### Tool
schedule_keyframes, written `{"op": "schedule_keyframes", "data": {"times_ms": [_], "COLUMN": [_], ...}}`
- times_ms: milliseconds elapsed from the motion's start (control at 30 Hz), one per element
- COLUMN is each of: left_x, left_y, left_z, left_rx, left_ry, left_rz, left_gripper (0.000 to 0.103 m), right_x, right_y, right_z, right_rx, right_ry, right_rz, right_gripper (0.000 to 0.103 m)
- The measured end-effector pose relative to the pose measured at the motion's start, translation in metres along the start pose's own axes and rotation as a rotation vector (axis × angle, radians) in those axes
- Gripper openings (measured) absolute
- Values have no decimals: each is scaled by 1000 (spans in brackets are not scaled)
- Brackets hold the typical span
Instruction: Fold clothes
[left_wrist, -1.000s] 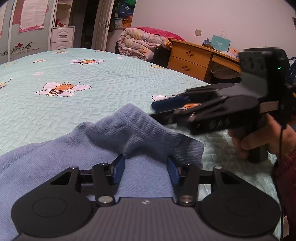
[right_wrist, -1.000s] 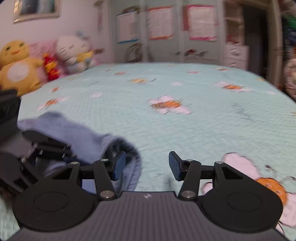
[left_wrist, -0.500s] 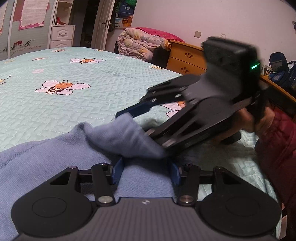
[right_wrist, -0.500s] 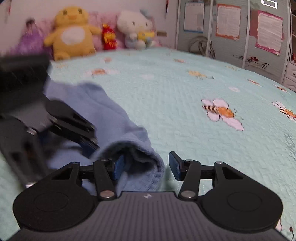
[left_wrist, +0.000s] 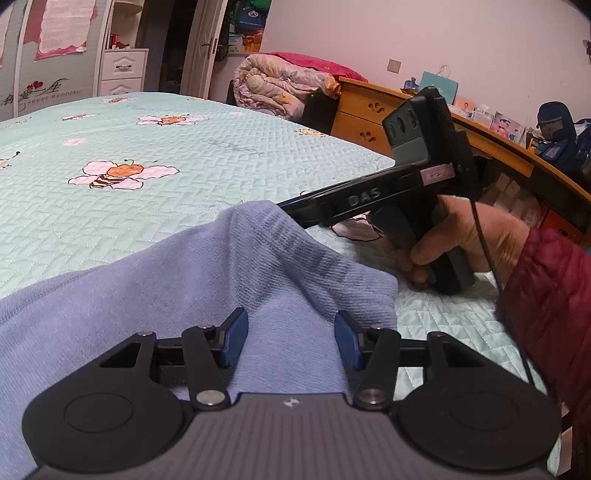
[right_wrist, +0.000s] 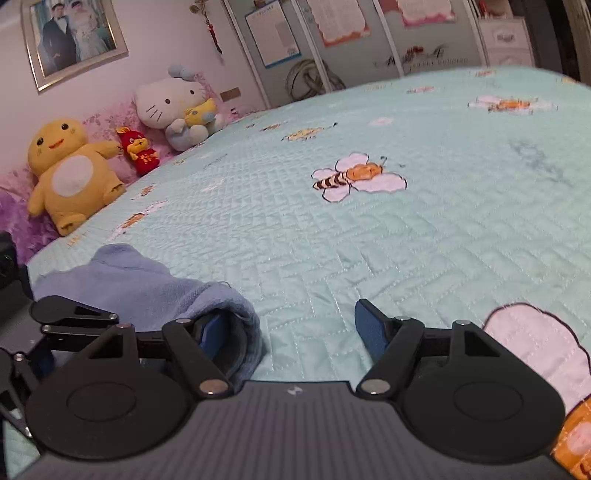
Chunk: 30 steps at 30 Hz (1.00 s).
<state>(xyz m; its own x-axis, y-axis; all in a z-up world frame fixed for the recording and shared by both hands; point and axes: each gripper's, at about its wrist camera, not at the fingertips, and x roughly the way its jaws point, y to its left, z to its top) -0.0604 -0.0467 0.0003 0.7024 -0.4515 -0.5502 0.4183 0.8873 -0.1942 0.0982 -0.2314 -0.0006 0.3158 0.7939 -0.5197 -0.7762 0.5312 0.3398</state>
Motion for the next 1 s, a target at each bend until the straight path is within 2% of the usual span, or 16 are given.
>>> {"op": "schedule_keyframes", "data": {"times_ms": [100,167,200,267,367,433,533,667,733,800,867,967,1000], "left_x": [-1,-2,-2,-8,-36,-65,-107,-142,-156,-170,-185,-204,-209], "left_y": [0,0,0,2,8,9,17,46,68,90,102,110,113], "left_z": [3,6,7,13,20,20,10,-17,-34,-48,-56,-63,-64], "left_rx": [-2,-3,-4,-31,-119,-127,-166,-236,-305,-389,-447,-472,-478], "left_ry": [14,27,34,60,78,49,14,29,43,40,13,-27,-36], "left_rz": [1,2,2,-7,-40,-31,-3,130,203,235,240,246,251], "left_gripper": [56,56,57,56,54,54,56,57,56,55,55,56,56], "right_x": [-16,-37,-50,-78,-105,-112,-113,-92,-81,-72,-80,-91,-90], "right_y": [-2,-1,5,23,53,72,85,80,78,77,87,109,115], "right_z": [0,-2,-4,-13,-36,-51,-78,-120,-140,-158,-152,-127,-114], "right_rx": [11,79,128,245,434,494,645,870,982,1077,1029,899,849], "right_ry": [14,-2,-42,-197,-371,-413,-538,-539,-538,-537,-546,-556,-550], "right_rz": [-87,-221,-248,-181,-62,-60,143,102,81,56,13,-55,-51], "right_gripper": [67,67,68,68,68,67,62,60,16,15,17,28,33]}}
